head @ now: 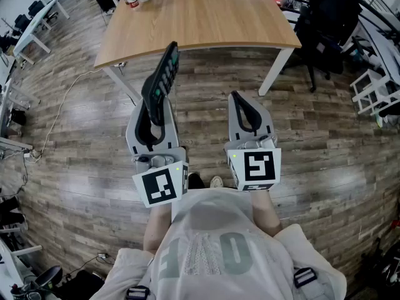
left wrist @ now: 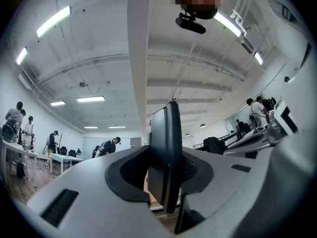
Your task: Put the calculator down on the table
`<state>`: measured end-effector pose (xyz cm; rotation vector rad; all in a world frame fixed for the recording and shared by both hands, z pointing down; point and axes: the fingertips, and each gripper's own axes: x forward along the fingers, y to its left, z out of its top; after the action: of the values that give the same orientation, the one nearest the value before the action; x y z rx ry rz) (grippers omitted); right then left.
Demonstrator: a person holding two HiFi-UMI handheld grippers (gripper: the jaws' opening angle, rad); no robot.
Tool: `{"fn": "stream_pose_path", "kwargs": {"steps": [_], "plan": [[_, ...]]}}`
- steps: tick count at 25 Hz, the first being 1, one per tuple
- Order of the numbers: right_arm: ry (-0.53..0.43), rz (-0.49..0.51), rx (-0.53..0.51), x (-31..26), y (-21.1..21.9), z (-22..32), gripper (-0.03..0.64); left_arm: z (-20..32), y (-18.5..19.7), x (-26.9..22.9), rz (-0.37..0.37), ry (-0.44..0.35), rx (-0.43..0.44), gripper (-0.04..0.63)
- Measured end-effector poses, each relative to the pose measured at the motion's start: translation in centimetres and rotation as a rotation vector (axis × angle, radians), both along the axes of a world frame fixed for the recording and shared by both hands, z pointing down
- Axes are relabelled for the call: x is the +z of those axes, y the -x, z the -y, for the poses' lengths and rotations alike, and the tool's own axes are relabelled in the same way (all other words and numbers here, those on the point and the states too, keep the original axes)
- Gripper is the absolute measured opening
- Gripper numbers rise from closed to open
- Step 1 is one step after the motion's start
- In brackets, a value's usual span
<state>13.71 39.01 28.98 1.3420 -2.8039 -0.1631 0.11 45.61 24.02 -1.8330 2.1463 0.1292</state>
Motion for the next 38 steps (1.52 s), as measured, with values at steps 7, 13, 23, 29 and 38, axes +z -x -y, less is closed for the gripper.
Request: {"fn": "stream_pose_path", "kwargs": {"steps": [7,13,23,29,38], "plan": [[-0.017,-0.015,-0.007,-0.2,-0.2,0.0,0.018,-0.1,0.1,0.0,-0.009,-0.005,-0.011,0.121],[-0.045,-0.020,0.019,-0.7,-1.5,0.9,0.018,-0.3,0.5,-0.5,-0.018,-0.029,-0.020,0.121],[-0.013,-0.003,0.032,0.1,-1.5,2.0,0.020,-0.5,2.1,-0.2,-0.027,-0.026,-0.049,0.121],[0.011,0.006,-0.004,0.8,-0.6,2.5,0.020,-0.6,3.5,0.3,-0.055,-0.016,-0.090,0.121],[0.005,-0.019,-0.001,1.3,1.9,5.8,0.020,2.1,6.3,0.1,-0.073,-0.065,-0.078,0.121]]}}
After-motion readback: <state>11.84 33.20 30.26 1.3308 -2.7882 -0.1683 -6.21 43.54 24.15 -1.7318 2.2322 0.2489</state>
